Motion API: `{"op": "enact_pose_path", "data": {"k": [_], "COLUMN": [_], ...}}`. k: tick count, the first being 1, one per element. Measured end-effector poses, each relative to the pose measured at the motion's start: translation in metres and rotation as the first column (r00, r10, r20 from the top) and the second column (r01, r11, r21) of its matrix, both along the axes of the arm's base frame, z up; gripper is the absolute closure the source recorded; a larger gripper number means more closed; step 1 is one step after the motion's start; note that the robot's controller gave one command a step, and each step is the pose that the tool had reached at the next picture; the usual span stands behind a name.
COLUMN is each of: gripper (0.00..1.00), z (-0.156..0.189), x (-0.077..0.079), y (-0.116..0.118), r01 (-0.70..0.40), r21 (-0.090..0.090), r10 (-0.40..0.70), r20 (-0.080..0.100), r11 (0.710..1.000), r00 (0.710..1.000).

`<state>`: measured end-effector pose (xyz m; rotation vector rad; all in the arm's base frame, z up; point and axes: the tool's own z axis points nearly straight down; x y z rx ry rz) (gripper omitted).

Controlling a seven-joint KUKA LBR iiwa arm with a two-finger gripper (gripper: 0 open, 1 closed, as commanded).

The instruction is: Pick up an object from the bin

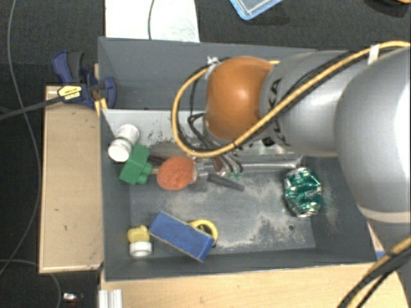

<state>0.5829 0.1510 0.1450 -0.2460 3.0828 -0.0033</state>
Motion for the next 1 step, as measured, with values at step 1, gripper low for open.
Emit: {"op": "enact_pose_path", "data": {"k": [1], "gripper": [1.00], "z": [0.0342], "x": [-0.0021], "y": [0.0058], "r01": [0.007], "r21": [0.000], "r10": [-0.007], "r20": [-0.005], "r11": [1.000], "r00": [1.000]}}
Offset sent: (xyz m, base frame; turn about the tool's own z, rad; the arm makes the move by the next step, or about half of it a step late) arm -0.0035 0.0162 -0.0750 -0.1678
